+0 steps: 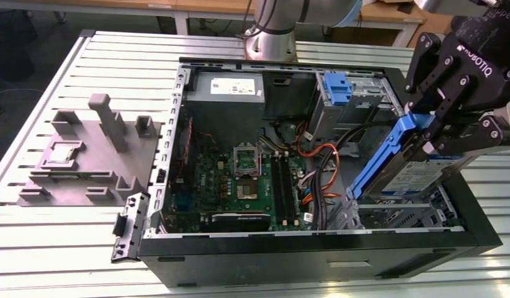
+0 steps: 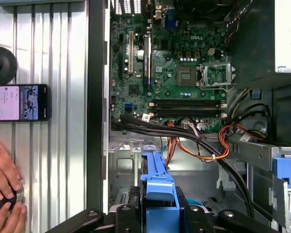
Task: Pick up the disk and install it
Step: 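Insert the disk into the insertion slot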
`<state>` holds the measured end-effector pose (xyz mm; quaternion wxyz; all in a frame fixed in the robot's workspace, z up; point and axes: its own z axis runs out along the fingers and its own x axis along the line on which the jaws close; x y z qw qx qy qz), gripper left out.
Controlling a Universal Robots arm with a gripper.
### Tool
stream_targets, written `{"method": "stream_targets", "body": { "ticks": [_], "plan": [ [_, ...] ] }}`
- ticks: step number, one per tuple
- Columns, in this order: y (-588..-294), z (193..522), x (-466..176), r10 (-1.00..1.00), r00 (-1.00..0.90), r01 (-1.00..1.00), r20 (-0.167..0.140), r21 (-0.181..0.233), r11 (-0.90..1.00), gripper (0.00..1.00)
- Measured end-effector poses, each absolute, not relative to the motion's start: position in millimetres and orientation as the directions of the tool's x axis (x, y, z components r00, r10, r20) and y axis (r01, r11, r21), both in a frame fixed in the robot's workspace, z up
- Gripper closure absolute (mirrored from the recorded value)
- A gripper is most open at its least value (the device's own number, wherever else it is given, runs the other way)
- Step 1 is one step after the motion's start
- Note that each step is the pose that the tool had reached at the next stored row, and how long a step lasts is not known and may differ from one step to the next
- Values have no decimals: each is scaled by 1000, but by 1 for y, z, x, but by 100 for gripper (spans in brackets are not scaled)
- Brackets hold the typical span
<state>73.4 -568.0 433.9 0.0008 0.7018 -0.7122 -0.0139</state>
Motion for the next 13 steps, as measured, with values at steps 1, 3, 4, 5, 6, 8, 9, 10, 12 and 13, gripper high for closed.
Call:
{"method": "stream_targets", "body": {
  "ticks": [1, 3, 4, 5, 6, 8, 9, 10, 12, 13],
  "plan": [
    [-568, 433, 73, -1000, -15, -1000, -18, 21, 14, 63],
    [-568, 431, 73, -1000, -15, -1000, -18, 21, 14, 63],
    [-568, 430, 73, -1000, -15, -1000, -18, 21, 14, 63],
    [-568, 429, 73, -1000, -15, -1000, -18, 21, 14, 63],
    [-568, 428, 73, -1000, -15, -1000, -18, 21, 14, 63],
    [-568, 426, 73, -1000, -15, -1000, -18, 21, 14, 63],
    [-568, 425, 73, -1000, -15, -1000, -18, 21, 14, 63],
    [-568, 425, 73, -1000, -15, -1000, -18, 21, 14, 63],
    [-568, 424, 73, -1000, -15, -1000, -18, 21, 14, 63],
    [-568, 424, 73, -1000, -15, -1000, -18, 21, 14, 63]
  ]
}}
